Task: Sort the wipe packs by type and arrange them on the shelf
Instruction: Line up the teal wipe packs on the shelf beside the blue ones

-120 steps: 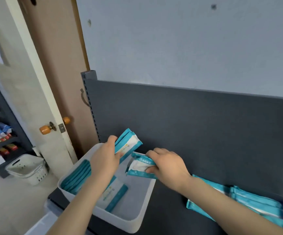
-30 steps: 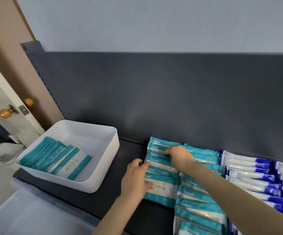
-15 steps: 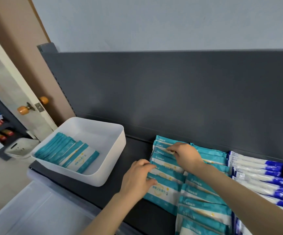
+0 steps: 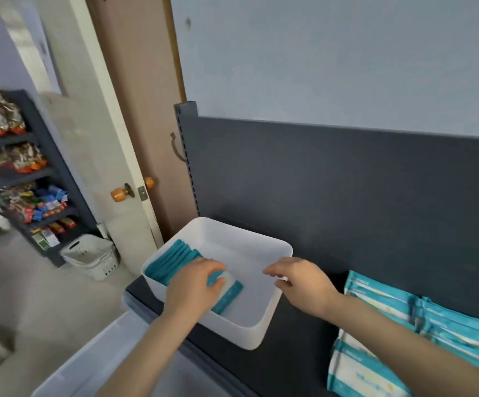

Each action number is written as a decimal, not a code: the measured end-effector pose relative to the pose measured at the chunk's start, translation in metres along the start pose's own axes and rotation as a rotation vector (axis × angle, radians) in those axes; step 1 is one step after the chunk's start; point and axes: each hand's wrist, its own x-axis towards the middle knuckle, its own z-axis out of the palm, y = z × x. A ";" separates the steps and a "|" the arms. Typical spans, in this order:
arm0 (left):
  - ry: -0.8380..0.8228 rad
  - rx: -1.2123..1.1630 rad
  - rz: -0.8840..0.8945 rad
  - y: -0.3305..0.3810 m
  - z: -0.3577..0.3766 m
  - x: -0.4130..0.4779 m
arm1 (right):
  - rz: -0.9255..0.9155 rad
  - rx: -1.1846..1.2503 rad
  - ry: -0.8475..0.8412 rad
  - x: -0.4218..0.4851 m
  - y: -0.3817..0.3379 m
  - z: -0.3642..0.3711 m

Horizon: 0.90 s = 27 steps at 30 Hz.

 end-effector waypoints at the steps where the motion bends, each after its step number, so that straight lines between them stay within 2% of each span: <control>1: 0.008 -0.002 -0.041 -0.016 -0.008 0.003 | -0.024 -0.012 -0.024 0.009 -0.008 0.006; 7: 0.048 -0.042 -0.249 -0.092 -0.036 0.017 | -0.149 -0.144 -0.229 0.061 -0.052 0.053; 15: -0.100 0.069 -0.155 -0.113 -0.020 0.057 | -0.328 -0.461 -0.344 0.118 -0.077 0.099; 21: -0.252 0.385 -0.111 -0.113 -0.006 0.086 | -0.340 -0.529 -0.300 0.132 -0.075 0.113; 27: -0.235 0.530 -0.163 -0.109 0.013 0.096 | -0.262 -0.577 -0.247 0.129 -0.071 0.116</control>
